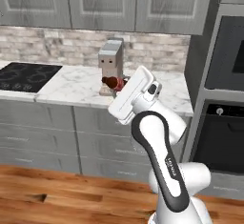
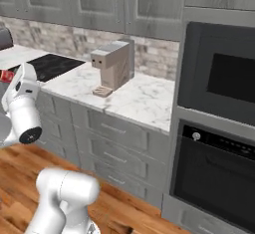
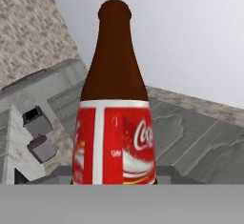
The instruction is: Move the drinks to the dining counter.
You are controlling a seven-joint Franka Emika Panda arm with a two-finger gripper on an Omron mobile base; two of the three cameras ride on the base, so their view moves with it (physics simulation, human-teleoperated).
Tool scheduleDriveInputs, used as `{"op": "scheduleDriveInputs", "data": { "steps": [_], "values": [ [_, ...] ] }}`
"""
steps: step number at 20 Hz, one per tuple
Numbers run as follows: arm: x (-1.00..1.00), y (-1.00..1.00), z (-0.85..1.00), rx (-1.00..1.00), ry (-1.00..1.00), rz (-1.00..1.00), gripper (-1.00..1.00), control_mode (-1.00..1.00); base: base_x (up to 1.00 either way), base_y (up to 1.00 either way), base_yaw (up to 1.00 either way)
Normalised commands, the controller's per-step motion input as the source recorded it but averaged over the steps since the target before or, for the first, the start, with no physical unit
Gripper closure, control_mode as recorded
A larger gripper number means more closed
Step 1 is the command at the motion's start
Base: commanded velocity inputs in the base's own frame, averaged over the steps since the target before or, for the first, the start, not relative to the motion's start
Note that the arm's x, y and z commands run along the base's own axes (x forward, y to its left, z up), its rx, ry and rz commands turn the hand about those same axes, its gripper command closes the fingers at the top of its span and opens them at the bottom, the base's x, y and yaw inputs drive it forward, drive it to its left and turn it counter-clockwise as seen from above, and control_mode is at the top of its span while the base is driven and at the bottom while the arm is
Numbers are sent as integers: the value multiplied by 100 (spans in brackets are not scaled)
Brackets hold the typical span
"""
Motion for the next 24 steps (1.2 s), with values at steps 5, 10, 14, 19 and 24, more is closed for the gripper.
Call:
{"op": "scheduleDriveInputs", "data": {
  "steps": [5, 10, 14, 19, 24],
  "values": [
    [0, 0, 0, 0, 0, 0, 100, 100, -100, 50, 0],
    [0, 0, 0, 0, 0, 0, 100, 100, -88, 48, 0],
    [0, 0, 0, 0, 0, 0, 100, 100, -68, 28, 11],
    [0, 0, 0, 0, 0, 0, 100, 100, -29, 20, 52],
    [0, 0, 0, 0, 0, 0, 100, 100, 0, 0, 97]
  ]
}}
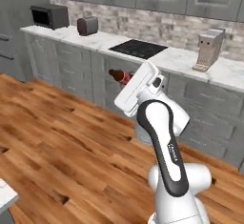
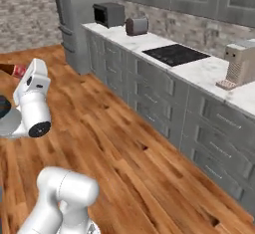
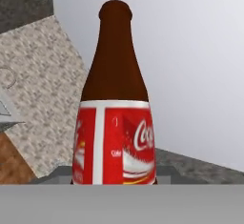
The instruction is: Move the drinks to the dining counter.
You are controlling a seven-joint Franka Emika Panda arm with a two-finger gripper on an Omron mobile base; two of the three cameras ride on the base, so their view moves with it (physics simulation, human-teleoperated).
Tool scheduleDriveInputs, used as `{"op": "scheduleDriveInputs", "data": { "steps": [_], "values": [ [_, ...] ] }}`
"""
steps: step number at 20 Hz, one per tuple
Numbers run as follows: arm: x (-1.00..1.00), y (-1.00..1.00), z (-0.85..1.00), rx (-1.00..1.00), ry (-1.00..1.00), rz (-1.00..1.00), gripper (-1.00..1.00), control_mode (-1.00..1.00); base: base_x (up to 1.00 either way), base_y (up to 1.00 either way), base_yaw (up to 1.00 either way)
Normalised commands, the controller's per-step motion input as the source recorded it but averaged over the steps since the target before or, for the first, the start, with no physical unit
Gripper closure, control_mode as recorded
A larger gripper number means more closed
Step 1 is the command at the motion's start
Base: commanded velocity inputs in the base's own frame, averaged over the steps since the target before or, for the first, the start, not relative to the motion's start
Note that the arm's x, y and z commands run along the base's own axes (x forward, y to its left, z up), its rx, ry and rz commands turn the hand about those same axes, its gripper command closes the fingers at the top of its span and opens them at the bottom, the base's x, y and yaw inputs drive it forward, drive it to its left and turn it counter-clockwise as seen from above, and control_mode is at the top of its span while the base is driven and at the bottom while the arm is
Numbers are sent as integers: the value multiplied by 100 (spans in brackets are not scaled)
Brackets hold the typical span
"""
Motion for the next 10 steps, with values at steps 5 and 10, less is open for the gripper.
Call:
{"op": "scheduleDriveInputs", "data": {
  "steps": [5, 10],
  "values": [
    [0, 0, 0, 0, 0, 0, 100, 100, -5, 0, 100],
    [0, 0, 0, 0, 0, 0, 100, 100, -6, 0, 99]
  ]
}}
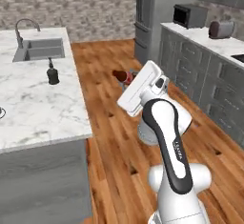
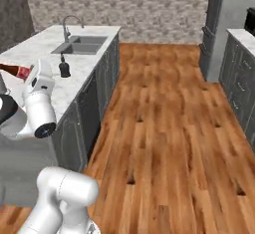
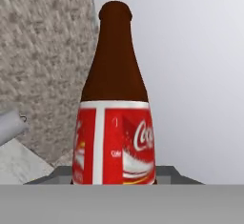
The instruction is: Move the drinks to the dining counter.
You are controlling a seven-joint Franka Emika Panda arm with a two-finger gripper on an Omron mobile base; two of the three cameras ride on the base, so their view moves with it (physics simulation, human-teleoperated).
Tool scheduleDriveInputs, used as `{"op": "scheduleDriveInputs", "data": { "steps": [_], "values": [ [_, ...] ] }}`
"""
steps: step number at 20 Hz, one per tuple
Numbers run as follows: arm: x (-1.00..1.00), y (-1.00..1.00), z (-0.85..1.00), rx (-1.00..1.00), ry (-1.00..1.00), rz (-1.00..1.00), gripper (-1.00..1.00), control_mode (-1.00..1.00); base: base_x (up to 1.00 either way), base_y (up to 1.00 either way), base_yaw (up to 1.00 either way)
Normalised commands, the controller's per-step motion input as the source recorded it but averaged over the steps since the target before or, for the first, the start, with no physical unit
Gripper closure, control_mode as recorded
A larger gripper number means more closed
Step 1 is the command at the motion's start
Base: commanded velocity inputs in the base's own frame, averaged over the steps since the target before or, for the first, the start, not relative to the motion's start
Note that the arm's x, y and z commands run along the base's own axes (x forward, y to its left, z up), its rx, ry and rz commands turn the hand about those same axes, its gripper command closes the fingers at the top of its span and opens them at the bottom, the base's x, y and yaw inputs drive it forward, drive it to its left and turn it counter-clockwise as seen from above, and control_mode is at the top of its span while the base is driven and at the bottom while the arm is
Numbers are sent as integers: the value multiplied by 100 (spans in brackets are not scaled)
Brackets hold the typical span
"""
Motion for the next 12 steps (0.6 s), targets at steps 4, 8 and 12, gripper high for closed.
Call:
{"op": "scheduleDriveInputs", "data": {
  "steps": [4, 8, 12],
  "values": [
    [0, 0, 0, 0, 0, 0, 100, 100, 0, 0, 92],
    [0, 0, 0, 0, 0, 0, 100, 100, 56, 41, 48],
    [0, 0, 0, 0, 0, 0, 100, 100, 63, 76, 23]
  ]
}}
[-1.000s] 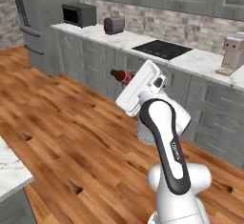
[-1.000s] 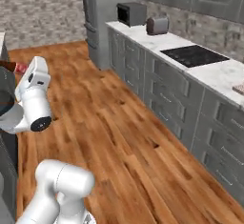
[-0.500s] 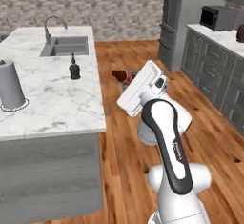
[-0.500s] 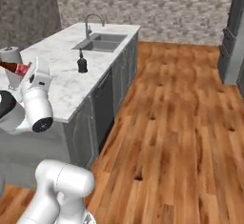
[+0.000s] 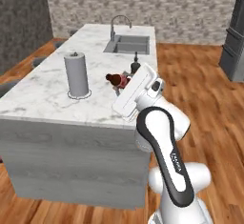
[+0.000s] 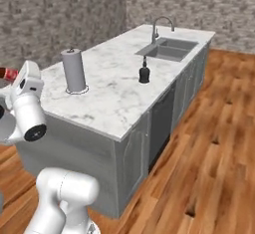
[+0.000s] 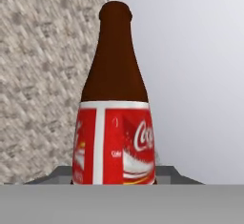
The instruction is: Move the drinks to the dining counter.
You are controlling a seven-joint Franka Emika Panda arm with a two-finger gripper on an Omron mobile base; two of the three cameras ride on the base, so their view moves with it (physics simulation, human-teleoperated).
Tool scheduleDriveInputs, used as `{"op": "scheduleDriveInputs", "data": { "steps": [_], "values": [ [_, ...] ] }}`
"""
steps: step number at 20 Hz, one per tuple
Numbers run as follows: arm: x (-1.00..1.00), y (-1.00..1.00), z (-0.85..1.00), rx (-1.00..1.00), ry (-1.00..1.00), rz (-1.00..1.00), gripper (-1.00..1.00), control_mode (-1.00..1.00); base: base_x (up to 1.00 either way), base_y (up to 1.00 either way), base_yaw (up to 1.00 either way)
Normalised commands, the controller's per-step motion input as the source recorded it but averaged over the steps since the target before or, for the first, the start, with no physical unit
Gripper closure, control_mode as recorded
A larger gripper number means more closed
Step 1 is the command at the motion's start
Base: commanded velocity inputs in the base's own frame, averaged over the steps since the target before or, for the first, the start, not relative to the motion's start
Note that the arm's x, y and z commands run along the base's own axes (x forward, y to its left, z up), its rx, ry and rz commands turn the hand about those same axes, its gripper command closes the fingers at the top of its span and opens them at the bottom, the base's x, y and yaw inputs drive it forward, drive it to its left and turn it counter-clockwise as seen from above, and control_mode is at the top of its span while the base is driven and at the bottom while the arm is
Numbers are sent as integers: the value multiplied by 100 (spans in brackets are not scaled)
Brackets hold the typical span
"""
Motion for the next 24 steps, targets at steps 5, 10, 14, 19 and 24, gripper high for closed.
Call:
{"op": "scheduleDriveInputs", "data": {
  "steps": [5, 10, 14, 19, 24],
  "values": [
    [0, 0, 0, 0, 0, 0, 100, 100, 98, 75, -12],
    [0, 0, 0, 0, 0, 0, 100, 100, 82, 75, -44],
    [0, 0, 0, 0, 0, 0, 100, 100, 28, 45, -66],
    [0, 0, 0, 0, 0, 0, 100, 100, 21, 0, -65],
    [0, 0, 0, 0, 0, 0, 100, 100, 43, -17, -55]
  ]
}}
